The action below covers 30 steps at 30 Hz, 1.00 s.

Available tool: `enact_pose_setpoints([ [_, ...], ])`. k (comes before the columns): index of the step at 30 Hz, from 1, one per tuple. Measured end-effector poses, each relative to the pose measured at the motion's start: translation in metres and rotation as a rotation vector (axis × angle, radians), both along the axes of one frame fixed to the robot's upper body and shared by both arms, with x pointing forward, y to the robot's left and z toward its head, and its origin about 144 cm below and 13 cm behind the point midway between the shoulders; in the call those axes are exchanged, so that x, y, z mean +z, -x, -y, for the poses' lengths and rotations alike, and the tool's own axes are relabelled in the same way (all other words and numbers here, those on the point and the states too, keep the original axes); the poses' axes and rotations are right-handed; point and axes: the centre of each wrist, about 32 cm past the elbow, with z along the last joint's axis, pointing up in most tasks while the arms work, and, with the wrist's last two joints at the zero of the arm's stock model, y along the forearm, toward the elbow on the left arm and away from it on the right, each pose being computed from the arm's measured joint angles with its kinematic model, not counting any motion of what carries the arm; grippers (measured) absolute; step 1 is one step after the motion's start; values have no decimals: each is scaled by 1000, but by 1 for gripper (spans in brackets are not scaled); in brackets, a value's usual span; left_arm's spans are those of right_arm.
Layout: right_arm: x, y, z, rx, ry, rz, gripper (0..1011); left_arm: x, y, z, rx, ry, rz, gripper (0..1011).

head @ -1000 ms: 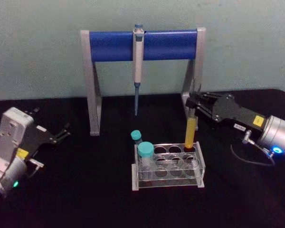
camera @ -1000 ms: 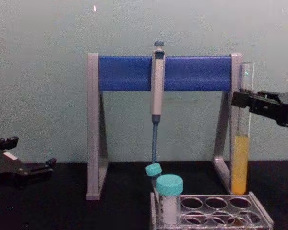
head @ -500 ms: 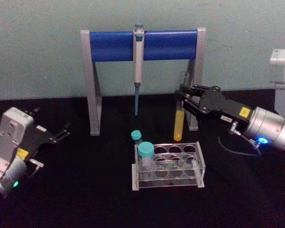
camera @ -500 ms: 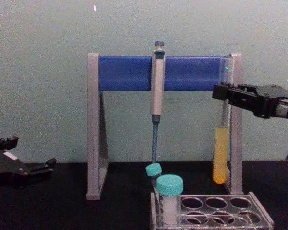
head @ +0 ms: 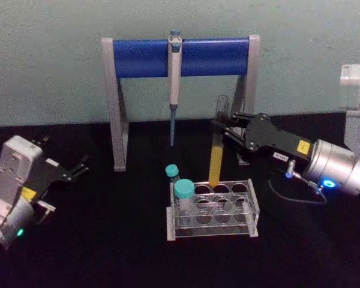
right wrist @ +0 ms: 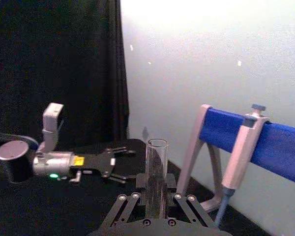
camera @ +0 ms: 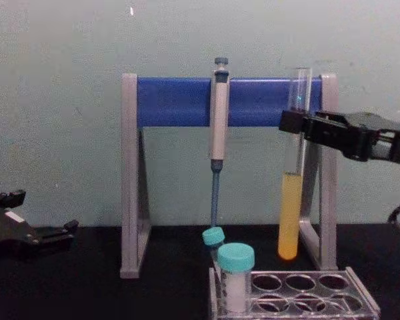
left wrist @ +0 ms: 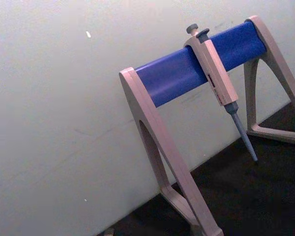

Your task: Pick up the test tube from the test tube rack, shake it, then place it back into the test tube rack.

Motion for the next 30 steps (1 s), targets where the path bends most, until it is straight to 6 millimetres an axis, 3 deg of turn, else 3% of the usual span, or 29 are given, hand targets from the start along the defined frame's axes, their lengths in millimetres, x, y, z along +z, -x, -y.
enact_pose_setpoints([
  [15,-3,25,19,-12,19,-21,222,0,0,0,0,0,0,1001],
  [30,1,13,26,-112,36,12,222,0,0,0,0,0,0,1001],
])
